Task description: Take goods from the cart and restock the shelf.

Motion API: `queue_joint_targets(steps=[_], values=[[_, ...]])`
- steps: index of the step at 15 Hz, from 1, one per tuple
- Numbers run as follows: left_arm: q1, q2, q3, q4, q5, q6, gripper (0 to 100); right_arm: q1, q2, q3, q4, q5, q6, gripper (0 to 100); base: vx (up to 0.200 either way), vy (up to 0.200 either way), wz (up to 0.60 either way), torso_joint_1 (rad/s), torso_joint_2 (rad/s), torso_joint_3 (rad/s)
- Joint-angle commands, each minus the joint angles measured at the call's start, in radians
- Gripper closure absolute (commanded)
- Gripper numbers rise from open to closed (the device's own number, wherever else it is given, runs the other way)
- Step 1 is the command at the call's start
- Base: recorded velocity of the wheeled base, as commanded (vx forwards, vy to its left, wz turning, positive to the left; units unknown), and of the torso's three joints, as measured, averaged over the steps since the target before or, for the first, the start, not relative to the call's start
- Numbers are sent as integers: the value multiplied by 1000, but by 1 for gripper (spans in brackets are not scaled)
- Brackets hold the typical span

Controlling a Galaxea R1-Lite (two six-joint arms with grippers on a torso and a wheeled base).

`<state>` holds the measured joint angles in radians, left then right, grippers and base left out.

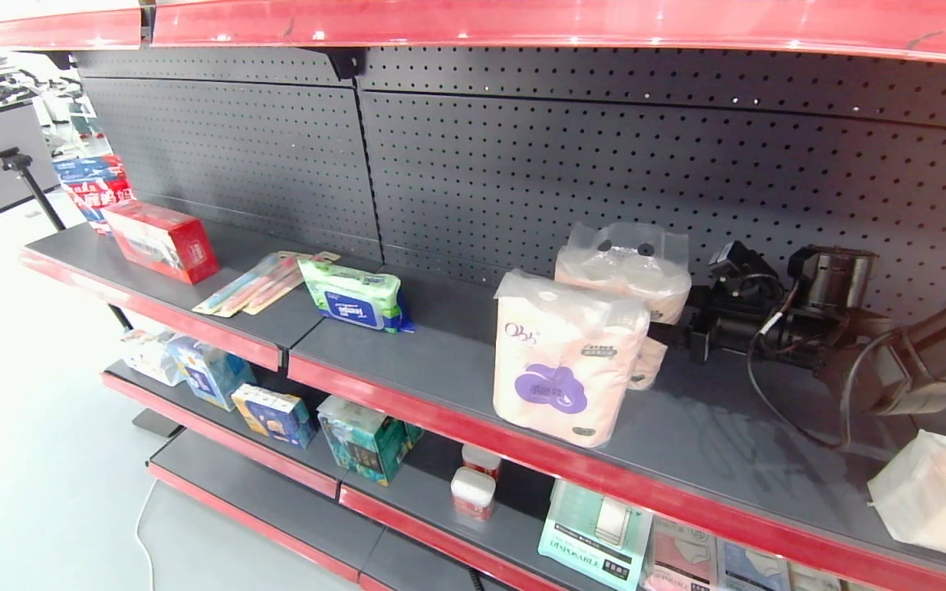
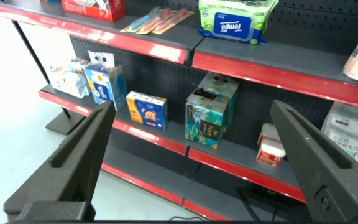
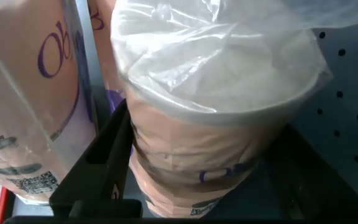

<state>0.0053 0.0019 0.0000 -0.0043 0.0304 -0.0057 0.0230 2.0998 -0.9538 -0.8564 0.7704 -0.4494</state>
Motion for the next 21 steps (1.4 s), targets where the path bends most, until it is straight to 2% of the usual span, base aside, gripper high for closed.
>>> queue_joint_targets(steps=[1, 6, 13, 21], values=[[1, 0, 0, 0, 0, 0, 0, 17, 2, 0, -1, -19, 1, 100, 0, 0, 0, 0, 0, 0], [1, 0, 0, 0, 0, 0, 0, 54, 5, -11, -1, -91, 57, 100, 0, 0, 0, 0, 0, 0], [1, 0, 0, 0, 0, 0, 0, 20, 11, -16, -3, -91, 54, 100, 0, 0, 0, 0, 0, 0], [1, 0, 0, 0, 0, 0, 0, 25, 29, -51, -6, -117, 61, 100, 0, 0, 0, 0, 0, 0]])
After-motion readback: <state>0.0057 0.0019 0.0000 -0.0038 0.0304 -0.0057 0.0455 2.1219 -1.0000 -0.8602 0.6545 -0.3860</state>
